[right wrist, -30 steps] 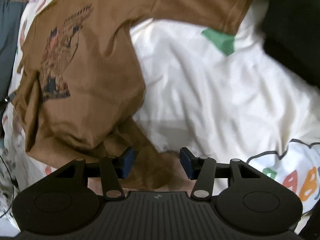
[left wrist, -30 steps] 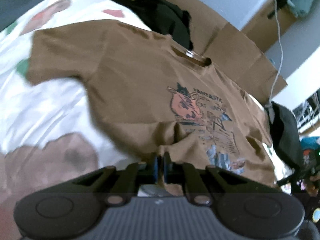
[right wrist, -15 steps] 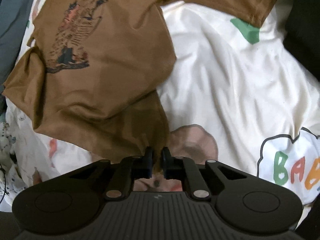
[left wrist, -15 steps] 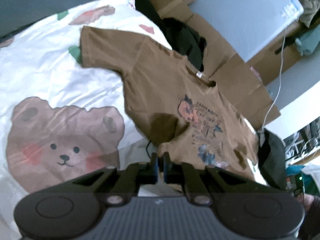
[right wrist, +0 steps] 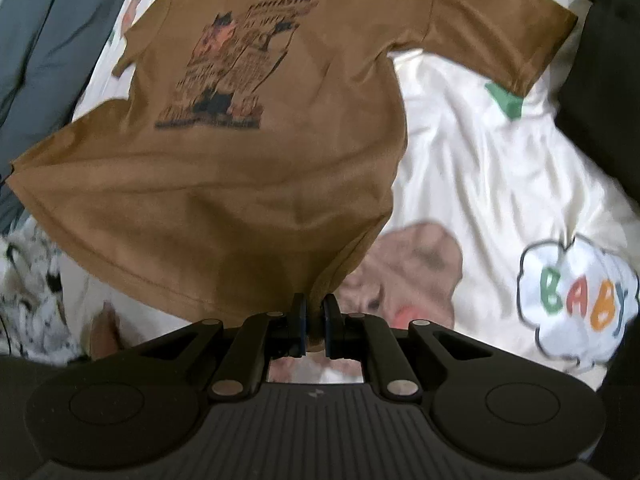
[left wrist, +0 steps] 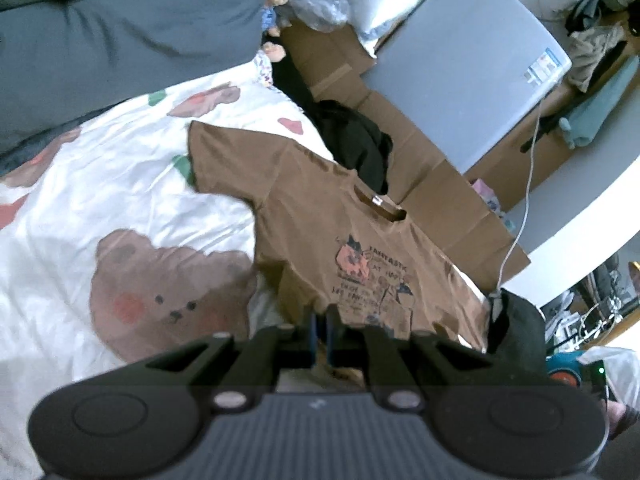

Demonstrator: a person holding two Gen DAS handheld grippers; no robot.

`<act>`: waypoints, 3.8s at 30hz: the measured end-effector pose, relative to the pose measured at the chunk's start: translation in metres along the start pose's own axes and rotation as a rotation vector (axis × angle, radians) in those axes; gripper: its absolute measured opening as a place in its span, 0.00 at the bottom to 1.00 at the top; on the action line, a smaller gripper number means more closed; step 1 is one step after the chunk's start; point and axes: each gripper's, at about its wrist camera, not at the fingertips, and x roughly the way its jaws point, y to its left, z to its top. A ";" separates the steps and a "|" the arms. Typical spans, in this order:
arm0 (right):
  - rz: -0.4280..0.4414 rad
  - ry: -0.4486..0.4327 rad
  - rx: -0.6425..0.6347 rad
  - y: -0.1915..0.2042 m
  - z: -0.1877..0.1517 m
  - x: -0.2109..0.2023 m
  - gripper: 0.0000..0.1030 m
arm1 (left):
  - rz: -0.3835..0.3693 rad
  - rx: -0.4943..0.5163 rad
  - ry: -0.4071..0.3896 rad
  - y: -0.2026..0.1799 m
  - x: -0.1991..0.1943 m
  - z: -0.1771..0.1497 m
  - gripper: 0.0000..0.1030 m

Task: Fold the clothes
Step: 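Lift the T-shirt by the hem with both grippers and shake it out, then lower the T-shirt flat onto the sheet and open both grippers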

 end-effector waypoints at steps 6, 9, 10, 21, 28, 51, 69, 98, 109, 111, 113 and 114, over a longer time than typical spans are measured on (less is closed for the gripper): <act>-0.042 0.078 -0.079 0.016 -0.020 0.000 0.08 | 0.024 -0.024 0.044 0.012 -0.014 -0.035 0.04; -0.044 0.079 -0.082 0.019 -0.019 0.001 0.08 | 0.040 -0.040 0.053 0.019 -0.018 -0.049 0.04; -0.045 0.084 -0.083 0.019 -0.020 0.002 0.08 | 0.046 -0.045 0.056 0.021 -0.018 -0.052 0.04; -0.036 0.161 -0.073 0.016 -0.030 0.038 0.08 | 0.132 -0.052 0.084 0.046 -0.012 -0.071 0.04; -0.056 0.225 -0.032 0.009 -0.031 0.058 0.09 | 0.162 -0.059 0.144 0.057 0.006 -0.077 0.05; -0.057 0.271 0.108 -0.003 -0.022 0.099 0.53 | 0.269 -0.055 0.243 0.079 0.050 -0.077 0.42; -0.020 0.322 0.054 0.008 -0.022 0.103 0.06 | 0.294 0.030 0.380 0.083 0.071 -0.090 0.05; -0.038 0.350 0.088 -0.001 -0.012 0.076 0.12 | 0.345 0.024 0.412 0.065 0.062 -0.077 0.07; -0.063 0.225 0.086 0.010 -0.006 0.048 0.45 | 0.366 0.036 0.278 0.046 0.038 -0.051 0.57; -0.065 0.183 0.075 0.012 -0.008 0.040 0.45 | 0.370 0.039 0.260 0.040 0.032 -0.046 0.59; -0.067 0.135 0.059 0.015 -0.012 0.033 0.46 | 0.377 0.045 0.236 0.034 0.025 -0.038 0.62; -0.070 0.114 0.052 0.016 -0.013 0.029 0.46 | 0.380 0.053 0.215 0.027 0.018 -0.030 0.62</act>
